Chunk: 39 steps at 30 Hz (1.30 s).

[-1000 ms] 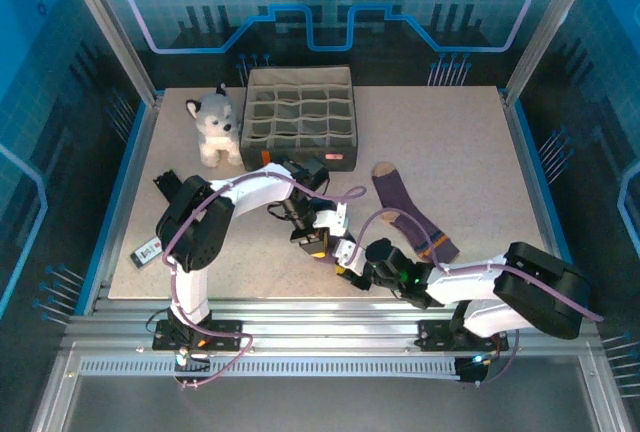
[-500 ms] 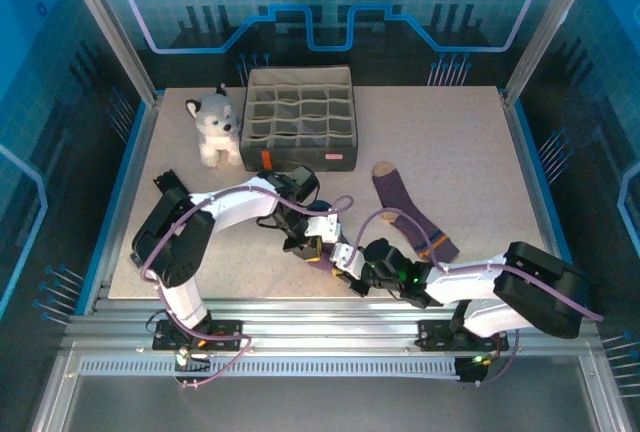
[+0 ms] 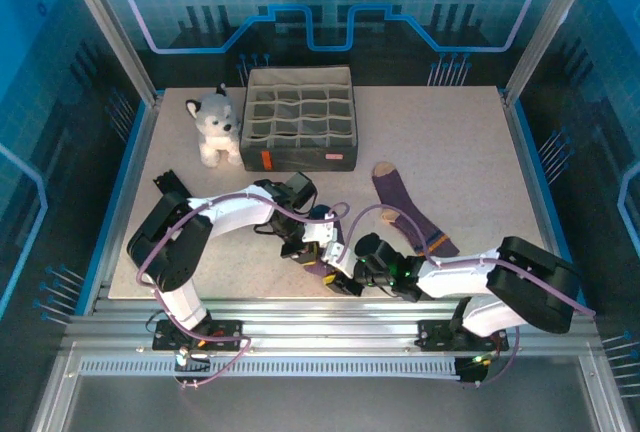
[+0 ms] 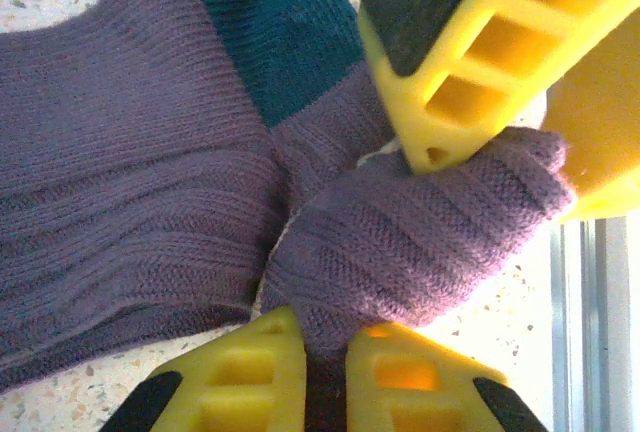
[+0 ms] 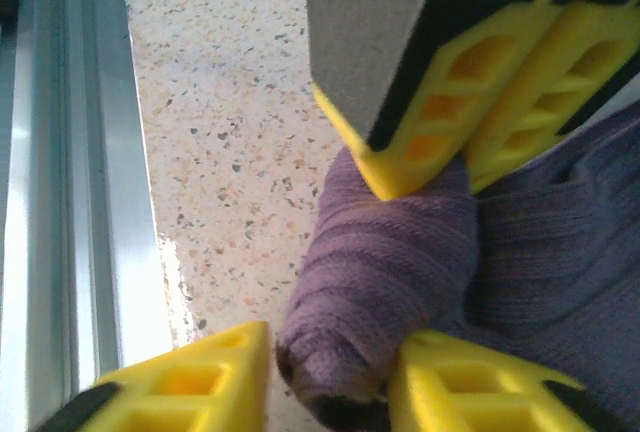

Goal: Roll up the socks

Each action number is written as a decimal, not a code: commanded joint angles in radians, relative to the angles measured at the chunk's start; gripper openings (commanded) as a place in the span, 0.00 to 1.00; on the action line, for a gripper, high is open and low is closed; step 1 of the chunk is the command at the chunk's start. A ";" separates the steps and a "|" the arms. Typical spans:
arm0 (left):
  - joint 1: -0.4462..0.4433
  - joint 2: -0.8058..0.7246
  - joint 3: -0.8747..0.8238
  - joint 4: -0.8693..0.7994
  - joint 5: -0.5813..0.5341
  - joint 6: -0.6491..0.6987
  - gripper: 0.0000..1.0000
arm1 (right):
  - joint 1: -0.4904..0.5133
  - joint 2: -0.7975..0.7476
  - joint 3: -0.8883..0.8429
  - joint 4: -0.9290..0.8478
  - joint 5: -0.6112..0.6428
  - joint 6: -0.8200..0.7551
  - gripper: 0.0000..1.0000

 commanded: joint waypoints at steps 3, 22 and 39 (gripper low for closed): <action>-0.003 0.007 -0.025 0.044 -0.040 -0.029 0.00 | 0.014 0.022 0.047 0.018 -0.066 0.046 0.48; -0.002 -0.036 -0.066 0.103 -0.053 -0.071 0.00 | 0.037 -0.131 0.085 -0.227 0.279 0.297 0.21; -0.015 -0.089 -0.090 0.145 -0.086 -0.157 0.00 | 0.020 -0.237 0.088 -0.264 0.280 0.514 0.44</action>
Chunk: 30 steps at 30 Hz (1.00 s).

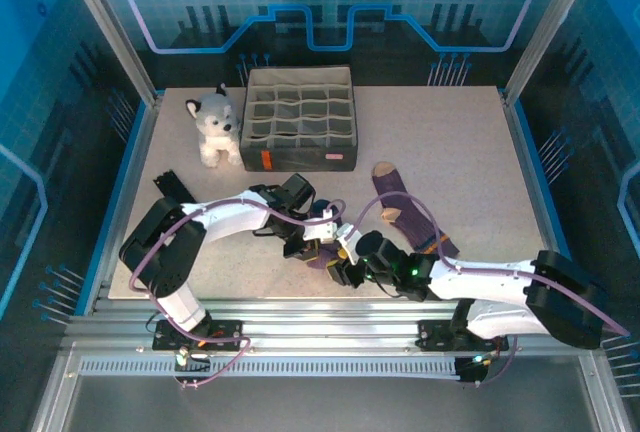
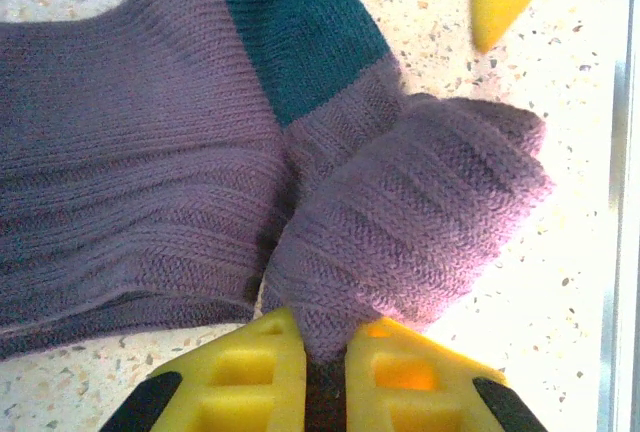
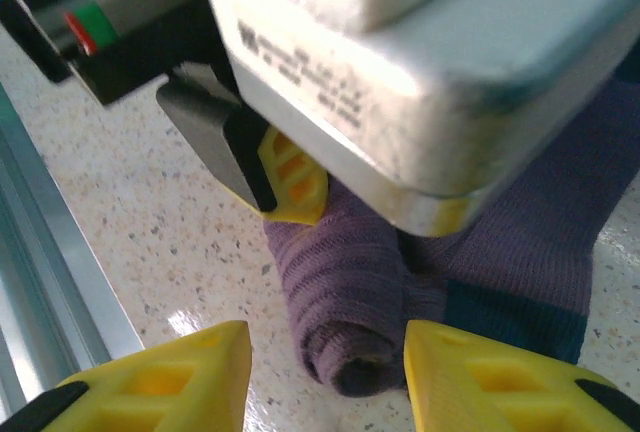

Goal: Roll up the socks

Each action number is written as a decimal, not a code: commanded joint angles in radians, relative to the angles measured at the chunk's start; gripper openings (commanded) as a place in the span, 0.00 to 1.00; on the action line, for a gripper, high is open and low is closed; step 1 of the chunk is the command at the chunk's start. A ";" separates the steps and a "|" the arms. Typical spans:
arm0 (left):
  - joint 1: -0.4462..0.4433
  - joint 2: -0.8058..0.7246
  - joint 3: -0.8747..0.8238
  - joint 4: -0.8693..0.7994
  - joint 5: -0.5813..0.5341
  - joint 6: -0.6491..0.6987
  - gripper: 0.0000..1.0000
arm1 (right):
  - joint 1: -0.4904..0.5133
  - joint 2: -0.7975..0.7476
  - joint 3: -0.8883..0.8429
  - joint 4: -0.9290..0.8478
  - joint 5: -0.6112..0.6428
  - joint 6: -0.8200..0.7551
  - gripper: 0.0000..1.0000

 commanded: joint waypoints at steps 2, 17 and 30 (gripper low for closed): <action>-0.016 -0.040 -0.029 0.009 -0.042 -0.031 0.00 | -0.033 -0.072 0.006 0.002 0.017 0.154 0.41; -0.055 -0.066 -0.030 0.005 -0.062 -0.059 0.00 | -0.098 0.003 -0.012 0.031 -0.167 0.242 0.40; -0.053 -0.064 -0.020 -0.013 -0.044 -0.047 0.00 | -0.112 0.191 -0.011 0.161 -0.178 0.314 0.33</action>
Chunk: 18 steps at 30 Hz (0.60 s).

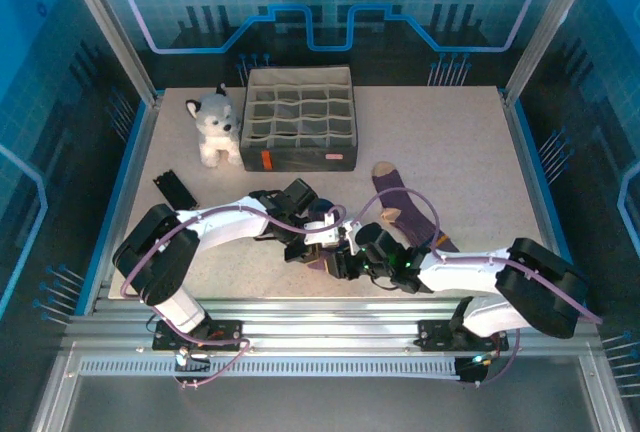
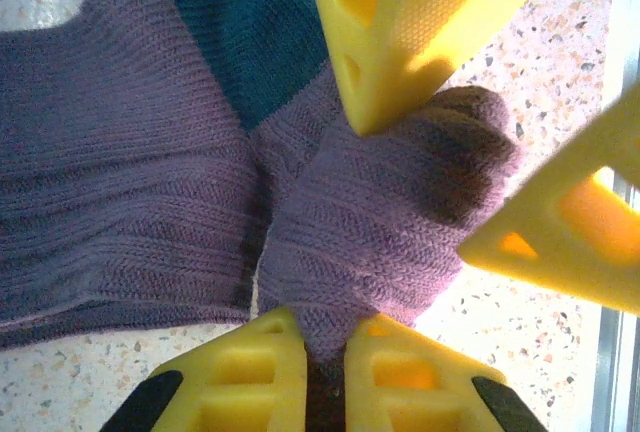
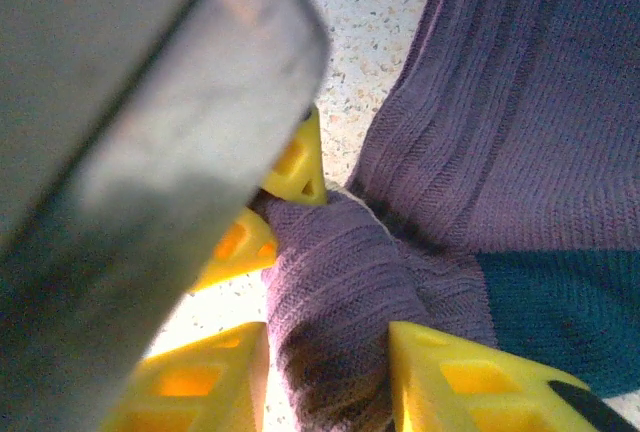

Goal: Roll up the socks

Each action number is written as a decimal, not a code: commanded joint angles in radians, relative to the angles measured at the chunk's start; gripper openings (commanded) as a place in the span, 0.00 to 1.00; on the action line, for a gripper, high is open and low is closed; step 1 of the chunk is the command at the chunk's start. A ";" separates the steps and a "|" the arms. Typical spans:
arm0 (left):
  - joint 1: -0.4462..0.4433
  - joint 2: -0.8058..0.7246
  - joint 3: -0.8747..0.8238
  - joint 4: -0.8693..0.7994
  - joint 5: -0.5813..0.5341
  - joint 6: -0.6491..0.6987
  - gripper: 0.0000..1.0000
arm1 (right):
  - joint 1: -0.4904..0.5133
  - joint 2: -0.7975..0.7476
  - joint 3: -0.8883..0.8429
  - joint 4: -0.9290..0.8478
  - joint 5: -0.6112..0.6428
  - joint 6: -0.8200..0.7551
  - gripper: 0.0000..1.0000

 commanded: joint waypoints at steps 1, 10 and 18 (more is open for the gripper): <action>-0.007 -0.022 0.005 -0.022 0.018 0.004 0.00 | -0.018 0.035 -0.003 0.008 -0.002 0.045 0.32; -0.006 -0.028 -0.010 0.009 0.004 0.024 0.03 | -0.039 0.065 0.063 -0.236 0.069 0.096 0.30; -0.006 -0.126 -0.088 0.120 0.004 0.077 0.21 | -0.069 0.121 0.148 -0.409 0.078 0.076 0.30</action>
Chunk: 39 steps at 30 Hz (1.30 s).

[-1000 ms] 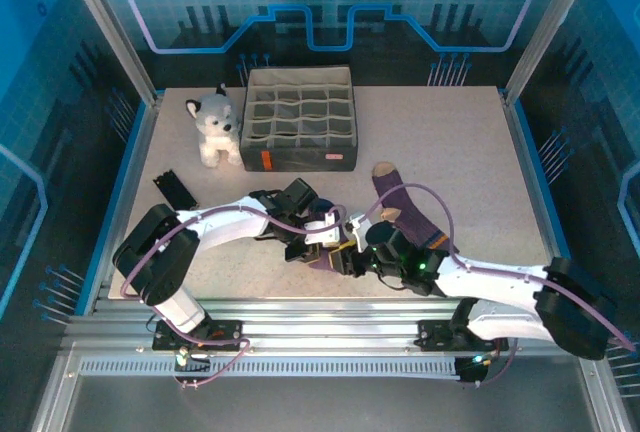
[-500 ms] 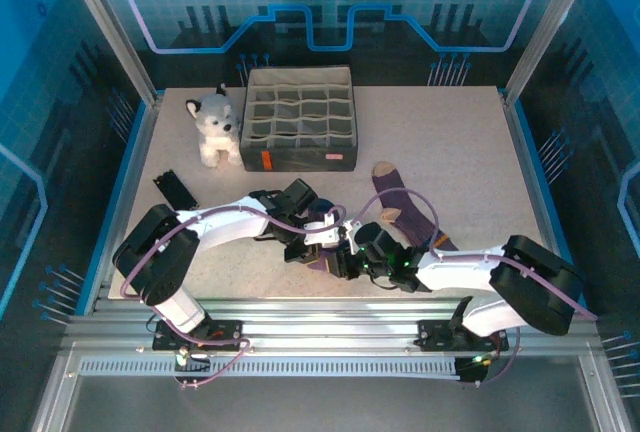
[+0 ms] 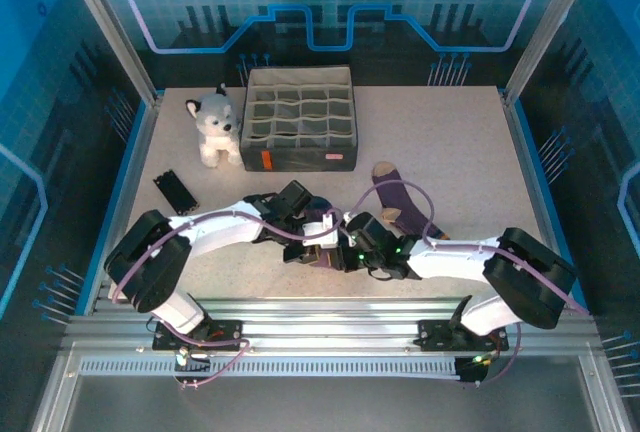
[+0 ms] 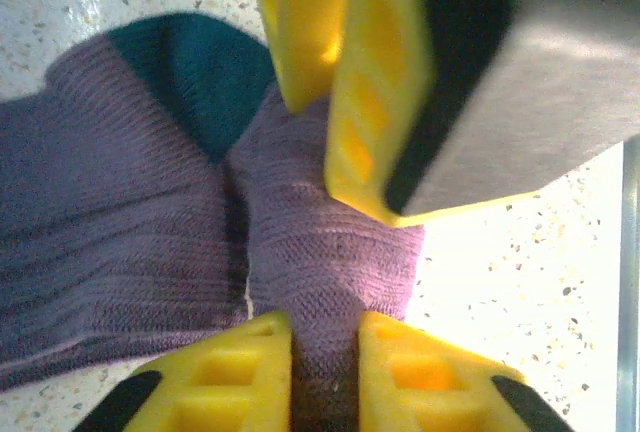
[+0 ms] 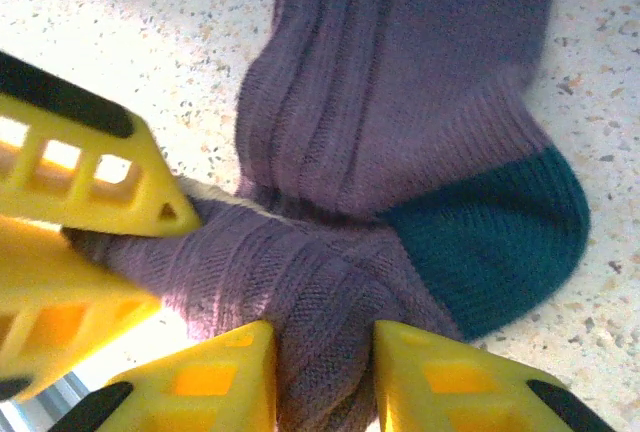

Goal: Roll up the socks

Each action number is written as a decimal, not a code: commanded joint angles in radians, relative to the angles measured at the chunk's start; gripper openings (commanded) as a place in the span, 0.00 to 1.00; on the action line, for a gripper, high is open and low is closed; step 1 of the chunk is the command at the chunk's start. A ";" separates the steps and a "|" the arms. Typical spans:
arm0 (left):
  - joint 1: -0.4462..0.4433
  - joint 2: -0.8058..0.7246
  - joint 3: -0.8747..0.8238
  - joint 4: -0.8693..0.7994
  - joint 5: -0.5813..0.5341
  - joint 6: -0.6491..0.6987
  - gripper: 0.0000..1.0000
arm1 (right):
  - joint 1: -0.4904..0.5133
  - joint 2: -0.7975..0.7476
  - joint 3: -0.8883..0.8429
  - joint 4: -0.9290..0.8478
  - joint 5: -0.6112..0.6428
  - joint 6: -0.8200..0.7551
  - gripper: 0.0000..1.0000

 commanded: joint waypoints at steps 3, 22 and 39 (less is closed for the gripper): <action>-0.003 -0.102 -0.044 0.048 -0.002 0.083 0.26 | -0.026 0.061 0.027 -0.187 0.041 -0.001 0.30; -0.158 -0.402 -0.448 0.513 -0.356 0.383 0.44 | -0.042 0.178 0.160 -0.286 -0.034 -0.074 0.29; -0.226 -0.176 -0.445 0.673 -0.519 0.435 0.50 | -0.068 0.205 0.186 -0.333 -0.091 -0.098 0.28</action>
